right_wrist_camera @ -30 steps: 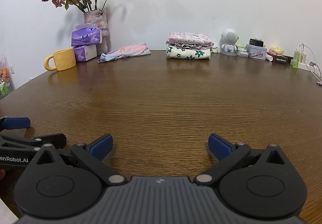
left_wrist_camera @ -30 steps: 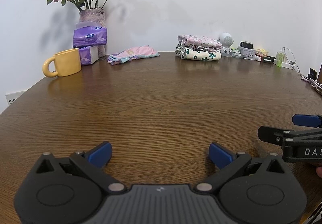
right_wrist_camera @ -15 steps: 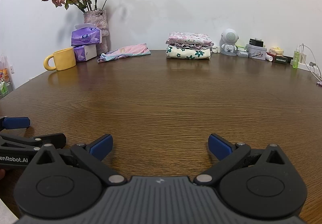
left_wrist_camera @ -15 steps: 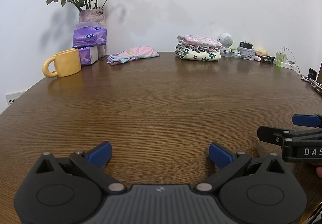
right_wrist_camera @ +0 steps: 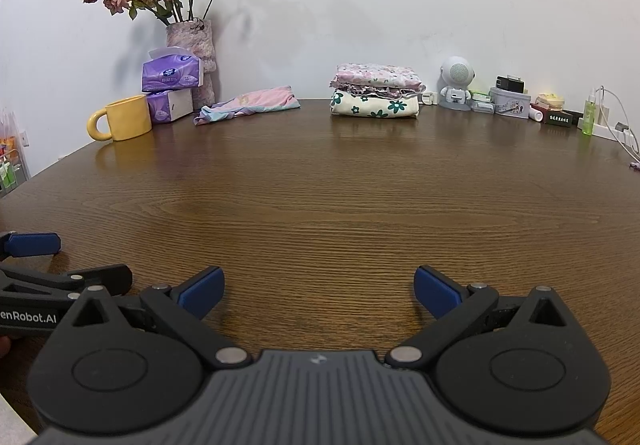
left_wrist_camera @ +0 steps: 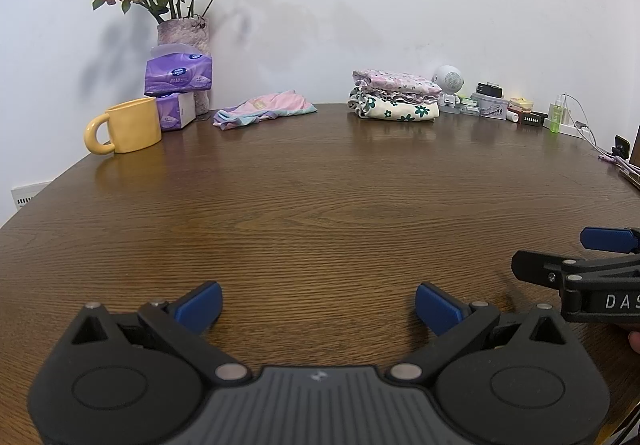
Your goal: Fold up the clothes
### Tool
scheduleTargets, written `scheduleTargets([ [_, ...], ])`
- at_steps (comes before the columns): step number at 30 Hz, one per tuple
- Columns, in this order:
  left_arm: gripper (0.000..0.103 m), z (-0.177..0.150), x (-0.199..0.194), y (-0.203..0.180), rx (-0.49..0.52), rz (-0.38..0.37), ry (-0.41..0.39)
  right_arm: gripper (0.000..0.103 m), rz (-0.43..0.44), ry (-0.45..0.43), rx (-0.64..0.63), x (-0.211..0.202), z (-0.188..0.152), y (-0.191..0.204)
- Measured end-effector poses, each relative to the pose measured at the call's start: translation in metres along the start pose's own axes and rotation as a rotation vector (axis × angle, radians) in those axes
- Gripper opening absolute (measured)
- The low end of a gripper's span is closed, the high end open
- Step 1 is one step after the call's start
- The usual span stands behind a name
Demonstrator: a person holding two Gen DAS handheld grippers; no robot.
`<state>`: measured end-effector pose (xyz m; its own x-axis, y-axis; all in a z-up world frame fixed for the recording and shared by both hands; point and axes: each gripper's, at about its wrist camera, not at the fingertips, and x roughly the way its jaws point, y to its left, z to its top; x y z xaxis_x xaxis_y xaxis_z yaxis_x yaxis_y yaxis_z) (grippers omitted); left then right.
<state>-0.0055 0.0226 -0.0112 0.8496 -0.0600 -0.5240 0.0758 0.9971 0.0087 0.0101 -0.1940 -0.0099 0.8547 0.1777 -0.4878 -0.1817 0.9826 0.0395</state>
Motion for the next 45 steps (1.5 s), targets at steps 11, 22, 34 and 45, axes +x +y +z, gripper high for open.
scheduleTargets([
  [11,0.103,0.0002,0.0003,0.0002,0.001,0.000,0.000,0.103,0.001,0.000,-0.001,0.0001,0.0000,-0.0008],
  [22,0.103,0.0007,0.0004,0.0005,-0.001,-0.001,0.000,0.103,0.000,-0.002,-0.005,0.0004,-0.0002,-0.0004],
  [34,0.103,0.0009,0.0004,0.0005,-0.001,-0.001,0.000,0.103,-0.003,-0.005,-0.012,0.0001,-0.0001,0.0005],
  [45,0.103,0.0011,0.0005,0.0001,-0.001,-0.002,0.000,0.103,-0.003,-0.007,-0.014,0.0000,-0.0007,0.0003],
])
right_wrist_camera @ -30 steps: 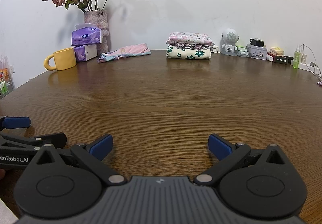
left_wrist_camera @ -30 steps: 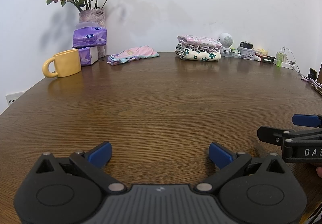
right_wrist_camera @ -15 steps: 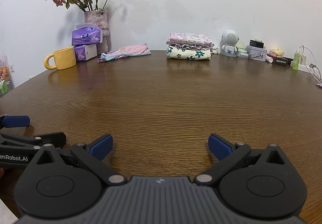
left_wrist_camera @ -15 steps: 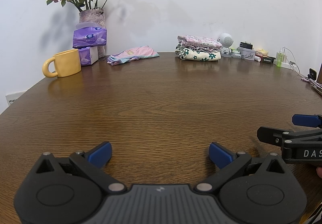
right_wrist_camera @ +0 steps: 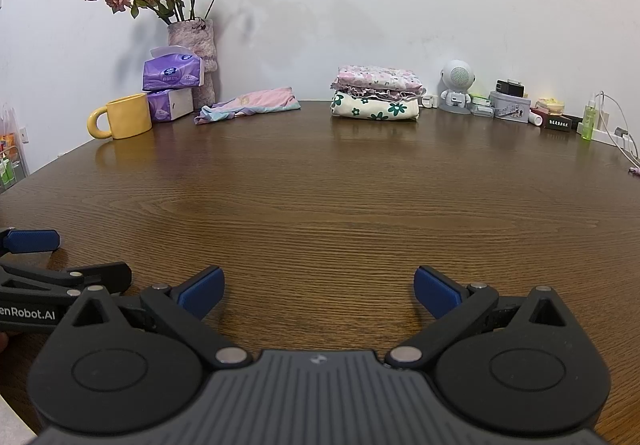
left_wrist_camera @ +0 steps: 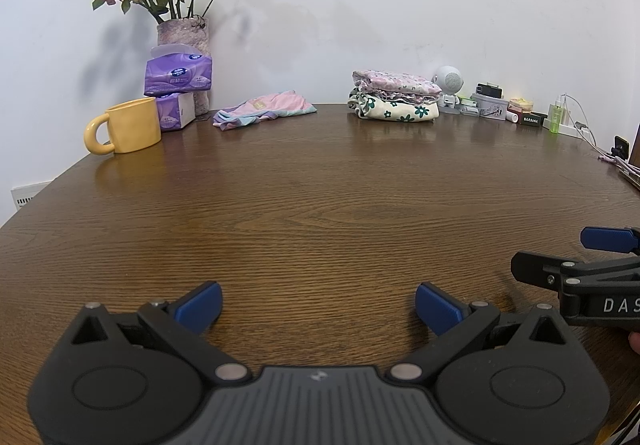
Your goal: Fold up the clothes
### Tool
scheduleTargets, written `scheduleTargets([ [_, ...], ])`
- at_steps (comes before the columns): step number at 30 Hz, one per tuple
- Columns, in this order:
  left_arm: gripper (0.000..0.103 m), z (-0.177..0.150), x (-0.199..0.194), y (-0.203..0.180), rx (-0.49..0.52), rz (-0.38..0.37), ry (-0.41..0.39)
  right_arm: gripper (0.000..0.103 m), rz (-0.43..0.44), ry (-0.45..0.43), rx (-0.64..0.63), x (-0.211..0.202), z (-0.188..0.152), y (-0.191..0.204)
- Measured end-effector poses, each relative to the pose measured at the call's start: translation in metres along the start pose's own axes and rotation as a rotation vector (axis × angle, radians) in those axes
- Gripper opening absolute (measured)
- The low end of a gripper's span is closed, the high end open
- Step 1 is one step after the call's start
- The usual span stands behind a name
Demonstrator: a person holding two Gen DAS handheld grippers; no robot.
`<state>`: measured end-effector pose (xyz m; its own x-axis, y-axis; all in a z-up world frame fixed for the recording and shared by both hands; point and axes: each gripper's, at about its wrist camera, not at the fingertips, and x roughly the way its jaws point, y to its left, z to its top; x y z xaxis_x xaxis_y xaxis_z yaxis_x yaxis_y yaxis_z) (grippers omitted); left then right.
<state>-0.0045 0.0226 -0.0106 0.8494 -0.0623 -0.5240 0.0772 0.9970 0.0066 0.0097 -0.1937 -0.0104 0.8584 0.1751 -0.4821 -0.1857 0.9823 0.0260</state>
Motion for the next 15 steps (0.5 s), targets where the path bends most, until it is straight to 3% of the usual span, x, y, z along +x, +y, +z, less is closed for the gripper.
scheduleTargets([
  [15,0.103,-0.0004,-0.0002,-0.0016,0.009,-0.006,0.002,0.103,-0.004,-0.003,-0.006,-0.0002,0.0002,0.0016],
])
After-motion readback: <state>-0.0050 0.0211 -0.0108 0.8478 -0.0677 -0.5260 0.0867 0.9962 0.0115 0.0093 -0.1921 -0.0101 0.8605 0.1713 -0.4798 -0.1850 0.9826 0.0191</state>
